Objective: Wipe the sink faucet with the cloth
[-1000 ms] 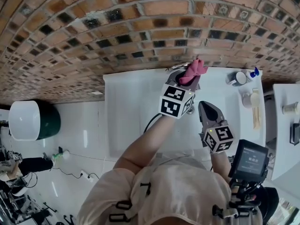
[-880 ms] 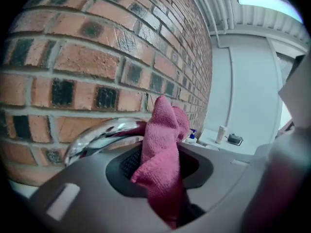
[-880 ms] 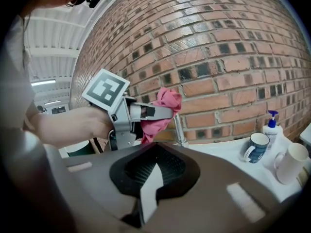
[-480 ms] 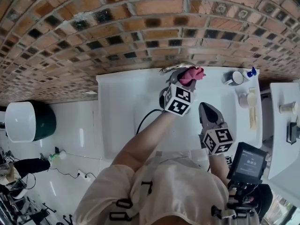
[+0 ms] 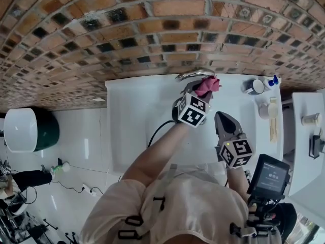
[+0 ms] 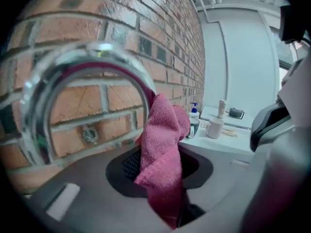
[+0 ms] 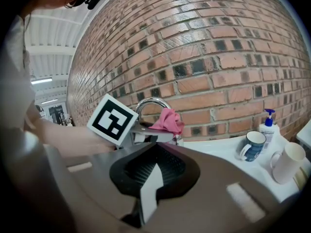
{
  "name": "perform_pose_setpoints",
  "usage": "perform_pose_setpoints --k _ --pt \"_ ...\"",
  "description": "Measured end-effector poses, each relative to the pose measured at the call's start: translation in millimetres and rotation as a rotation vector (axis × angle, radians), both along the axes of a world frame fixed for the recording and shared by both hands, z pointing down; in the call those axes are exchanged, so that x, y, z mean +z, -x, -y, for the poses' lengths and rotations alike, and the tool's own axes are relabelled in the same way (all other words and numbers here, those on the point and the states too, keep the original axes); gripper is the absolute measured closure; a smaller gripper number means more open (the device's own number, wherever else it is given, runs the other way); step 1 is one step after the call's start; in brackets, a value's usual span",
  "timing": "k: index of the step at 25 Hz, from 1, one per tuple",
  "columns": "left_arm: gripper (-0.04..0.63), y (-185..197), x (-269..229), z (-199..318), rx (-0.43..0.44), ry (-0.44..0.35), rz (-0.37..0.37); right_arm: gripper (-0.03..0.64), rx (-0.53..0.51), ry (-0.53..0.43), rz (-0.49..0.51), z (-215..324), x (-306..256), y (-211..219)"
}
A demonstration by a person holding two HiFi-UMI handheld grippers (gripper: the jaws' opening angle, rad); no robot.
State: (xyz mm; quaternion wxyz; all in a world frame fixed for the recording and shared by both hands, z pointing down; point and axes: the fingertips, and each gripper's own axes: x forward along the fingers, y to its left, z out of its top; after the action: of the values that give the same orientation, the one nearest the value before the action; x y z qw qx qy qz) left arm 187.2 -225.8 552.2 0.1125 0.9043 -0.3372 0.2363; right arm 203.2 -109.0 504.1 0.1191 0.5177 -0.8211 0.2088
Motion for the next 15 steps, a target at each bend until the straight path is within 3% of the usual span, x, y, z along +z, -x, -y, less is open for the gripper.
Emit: perform_pose_setpoints --k 7,11,15 --pt "0.466 52.0 -89.7 -38.7 -0.079 -0.124 -0.186 0.630 -0.050 -0.030 0.000 -6.2 -14.9 29.2" --pt "0.466 115.4 -108.5 -65.4 -0.180 -0.184 -0.200 0.630 -0.084 -0.055 0.015 -11.3 -24.6 51.2" --pt "0.466 191.1 -98.7 -90.5 -0.285 -0.195 -0.154 0.630 -0.131 -0.075 0.024 -19.5 -33.1 80.3"
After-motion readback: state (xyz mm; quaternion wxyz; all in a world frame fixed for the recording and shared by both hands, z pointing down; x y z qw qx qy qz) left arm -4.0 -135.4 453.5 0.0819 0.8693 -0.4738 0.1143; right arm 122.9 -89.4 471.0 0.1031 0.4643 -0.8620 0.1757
